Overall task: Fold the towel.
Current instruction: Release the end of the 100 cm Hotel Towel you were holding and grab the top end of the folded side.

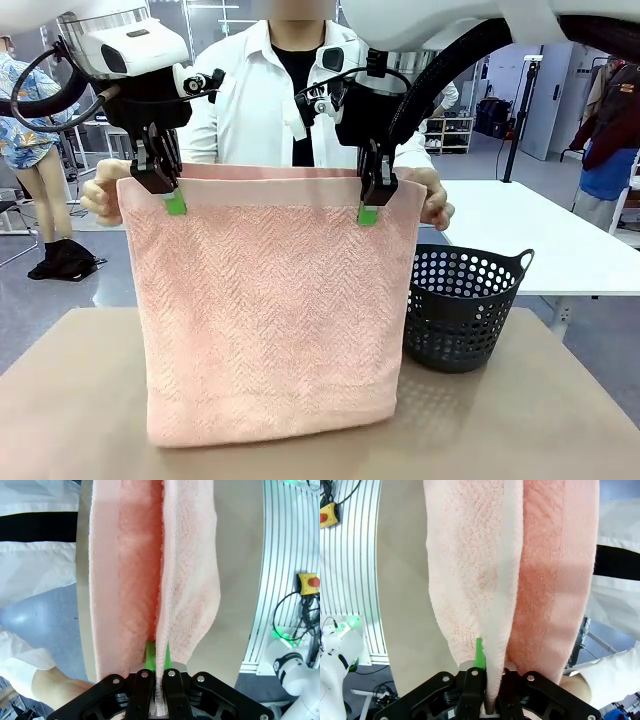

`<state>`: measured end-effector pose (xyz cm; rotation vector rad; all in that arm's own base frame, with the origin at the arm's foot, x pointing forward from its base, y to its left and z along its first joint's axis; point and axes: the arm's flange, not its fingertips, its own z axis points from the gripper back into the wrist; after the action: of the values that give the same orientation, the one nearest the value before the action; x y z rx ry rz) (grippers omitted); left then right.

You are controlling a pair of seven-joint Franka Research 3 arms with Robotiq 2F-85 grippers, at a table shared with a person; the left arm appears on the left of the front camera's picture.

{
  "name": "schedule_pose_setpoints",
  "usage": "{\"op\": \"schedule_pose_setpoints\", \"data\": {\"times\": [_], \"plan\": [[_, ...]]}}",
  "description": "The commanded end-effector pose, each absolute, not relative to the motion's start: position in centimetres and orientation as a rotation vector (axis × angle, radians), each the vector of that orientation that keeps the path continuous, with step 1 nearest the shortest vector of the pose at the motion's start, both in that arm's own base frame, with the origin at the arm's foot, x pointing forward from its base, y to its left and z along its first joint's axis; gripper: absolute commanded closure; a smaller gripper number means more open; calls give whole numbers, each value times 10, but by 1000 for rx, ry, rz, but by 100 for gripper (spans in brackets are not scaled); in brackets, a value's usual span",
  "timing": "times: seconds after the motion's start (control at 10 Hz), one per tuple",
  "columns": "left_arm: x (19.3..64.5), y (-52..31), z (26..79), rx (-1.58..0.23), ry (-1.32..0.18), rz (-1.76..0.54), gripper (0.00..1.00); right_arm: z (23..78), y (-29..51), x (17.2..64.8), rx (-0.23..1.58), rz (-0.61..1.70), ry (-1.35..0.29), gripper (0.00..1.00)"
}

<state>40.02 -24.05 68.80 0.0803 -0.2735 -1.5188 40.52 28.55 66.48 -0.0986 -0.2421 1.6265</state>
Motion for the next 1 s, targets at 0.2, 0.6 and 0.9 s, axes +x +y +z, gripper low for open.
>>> {"op": "schedule_pose_setpoints", "data": {"times": [0.2, 0.6, 0.9], "plan": [[400, -240, 689, 81, -275, -1519, 100, 665, 285, 405, -111, 1634, -240, 100], [400, -240, 689, 81, -275, -1519, 100, 665, 285, 405, -111, 1634, -240, 100], [400, -240, 689, 81, -275, -1519, 100, 665, 285, 405, -111, 1634, -240, 100]]}}
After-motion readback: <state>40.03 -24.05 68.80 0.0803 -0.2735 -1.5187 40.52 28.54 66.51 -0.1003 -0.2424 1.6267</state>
